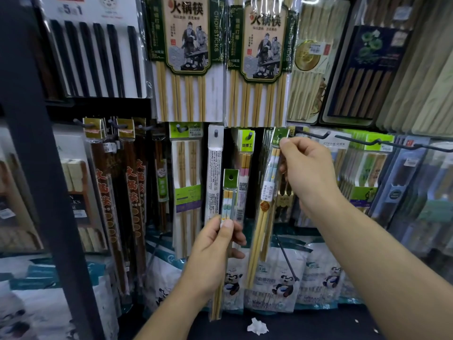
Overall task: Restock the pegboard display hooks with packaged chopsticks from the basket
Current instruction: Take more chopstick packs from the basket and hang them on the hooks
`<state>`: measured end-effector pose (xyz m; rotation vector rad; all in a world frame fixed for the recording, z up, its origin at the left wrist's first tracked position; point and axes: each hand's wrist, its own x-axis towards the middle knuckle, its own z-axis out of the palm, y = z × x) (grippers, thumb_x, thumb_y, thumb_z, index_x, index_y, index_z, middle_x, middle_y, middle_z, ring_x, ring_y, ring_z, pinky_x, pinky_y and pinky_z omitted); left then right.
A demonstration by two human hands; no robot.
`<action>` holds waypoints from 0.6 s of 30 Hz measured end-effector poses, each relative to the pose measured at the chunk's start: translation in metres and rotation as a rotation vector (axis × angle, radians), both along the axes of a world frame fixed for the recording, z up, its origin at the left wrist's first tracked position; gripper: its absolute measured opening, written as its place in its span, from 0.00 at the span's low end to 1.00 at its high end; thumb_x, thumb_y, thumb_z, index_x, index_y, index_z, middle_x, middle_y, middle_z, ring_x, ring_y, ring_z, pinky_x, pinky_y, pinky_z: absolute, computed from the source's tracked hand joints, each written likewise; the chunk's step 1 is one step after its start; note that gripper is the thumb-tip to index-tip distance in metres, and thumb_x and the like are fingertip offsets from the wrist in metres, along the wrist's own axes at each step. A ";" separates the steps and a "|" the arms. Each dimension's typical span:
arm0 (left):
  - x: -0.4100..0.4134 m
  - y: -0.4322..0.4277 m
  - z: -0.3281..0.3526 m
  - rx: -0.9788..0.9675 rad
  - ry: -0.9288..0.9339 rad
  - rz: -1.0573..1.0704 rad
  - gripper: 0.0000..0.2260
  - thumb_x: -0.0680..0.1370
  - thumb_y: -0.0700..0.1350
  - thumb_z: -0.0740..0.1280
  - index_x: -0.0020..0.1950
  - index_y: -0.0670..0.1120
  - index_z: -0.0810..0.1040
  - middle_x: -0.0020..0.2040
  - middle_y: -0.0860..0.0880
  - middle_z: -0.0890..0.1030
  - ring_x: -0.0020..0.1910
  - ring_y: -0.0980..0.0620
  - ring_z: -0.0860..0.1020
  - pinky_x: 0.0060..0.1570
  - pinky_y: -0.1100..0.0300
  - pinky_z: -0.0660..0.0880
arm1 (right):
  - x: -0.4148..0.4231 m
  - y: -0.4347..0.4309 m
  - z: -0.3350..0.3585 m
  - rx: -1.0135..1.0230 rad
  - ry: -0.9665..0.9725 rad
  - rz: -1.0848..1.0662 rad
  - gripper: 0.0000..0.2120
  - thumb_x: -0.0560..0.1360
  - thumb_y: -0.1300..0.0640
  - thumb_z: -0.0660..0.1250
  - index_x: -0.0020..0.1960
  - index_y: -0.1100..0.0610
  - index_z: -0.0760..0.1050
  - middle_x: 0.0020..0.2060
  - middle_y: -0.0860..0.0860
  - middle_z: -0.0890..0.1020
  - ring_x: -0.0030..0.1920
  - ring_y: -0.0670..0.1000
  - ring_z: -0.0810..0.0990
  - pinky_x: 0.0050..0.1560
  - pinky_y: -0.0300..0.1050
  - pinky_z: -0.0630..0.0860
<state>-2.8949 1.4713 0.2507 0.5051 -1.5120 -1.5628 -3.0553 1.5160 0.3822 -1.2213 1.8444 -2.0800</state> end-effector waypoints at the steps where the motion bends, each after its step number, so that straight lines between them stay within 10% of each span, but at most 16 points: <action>1: 0.000 0.000 0.000 -0.003 -0.008 -0.005 0.14 0.86 0.45 0.58 0.53 0.38 0.78 0.39 0.50 0.80 0.41 0.55 0.80 0.40 0.58 0.80 | -0.002 -0.001 0.000 0.000 -0.002 -0.009 0.15 0.83 0.53 0.64 0.40 0.58 0.79 0.26 0.49 0.73 0.28 0.47 0.69 0.26 0.33 0.69; 13: -0.002 -0.002 -0.004 -0.021 -0.015 -0.035 0.13 0.86 0.45 0.58 0.49 0.41 0.80 0.37 0.52 0.79 0.37 0.54 0.77 0.36 0.61 0.76 | -0.005 -0.002 0.000 0.017 -0.002 -0.050 0.17 0.82 0.54 0.66 0.44 0.69 0.76 0.33 0.56 0.70 0.35 0.52 0.69 0.53 0.44 0.75; 18: -0.002 -0.005 -0.006 -0.060 -0.068 -0.035 0.12 0.83 0.51 0.62 0.47 0.52 0.84 0.37 0.54 0.78 0.39 0.54 0.77 0.43 0.58 0.77 | -0.011 -0.003 -0.008 0.027 0.020 -0.085 0.22 0.81 0.48 0.68 0.46 0.69 0.77 0.33 0.56 0.71 0.34 0.50 0.69 0.36 0.33 0.74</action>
